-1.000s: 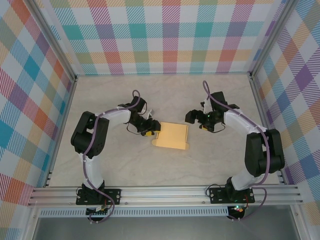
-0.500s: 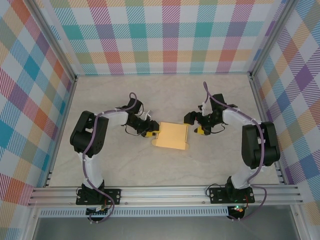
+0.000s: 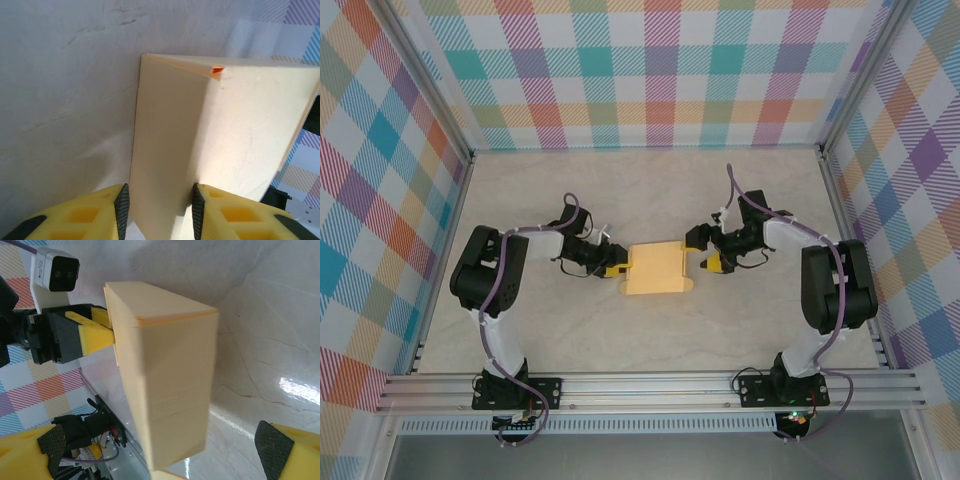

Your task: Fold the paper box

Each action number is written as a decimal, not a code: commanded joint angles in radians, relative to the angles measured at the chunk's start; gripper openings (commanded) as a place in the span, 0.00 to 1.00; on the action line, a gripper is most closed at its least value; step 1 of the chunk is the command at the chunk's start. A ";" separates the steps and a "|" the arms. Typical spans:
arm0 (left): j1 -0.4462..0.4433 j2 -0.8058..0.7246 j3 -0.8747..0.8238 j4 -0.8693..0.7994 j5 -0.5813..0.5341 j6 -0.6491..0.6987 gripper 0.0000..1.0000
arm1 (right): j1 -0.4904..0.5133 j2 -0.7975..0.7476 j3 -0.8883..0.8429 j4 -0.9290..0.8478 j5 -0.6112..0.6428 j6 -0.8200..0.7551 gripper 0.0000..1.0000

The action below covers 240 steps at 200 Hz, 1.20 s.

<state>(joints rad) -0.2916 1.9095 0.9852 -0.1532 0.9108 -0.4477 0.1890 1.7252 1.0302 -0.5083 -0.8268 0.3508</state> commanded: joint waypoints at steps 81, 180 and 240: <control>0.029 0.034 -0.023 -0.115 -0.159 0.004 0.37 | 0.043 0.046 0.100 0.011 -0.073 0.108 1.00; 0.031 0.037 0.017 -0.195 -0.152 0.021 0.40 | 0.055 0.068 0.418 -0.271 0.361 -0.114 0.98; 0.040 -0.055 0.092 -0.229 -0.184 0.023 0.46 | 0.072 0.167 0.499 -0.300 0.403 -0.133 0.78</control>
<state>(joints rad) -0.2661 1.8957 1.0386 -0.3035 0.8078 -0.4332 0.2409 1.8172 1.4994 -0.7589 -0.4339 0.2340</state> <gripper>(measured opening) 0.447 0.830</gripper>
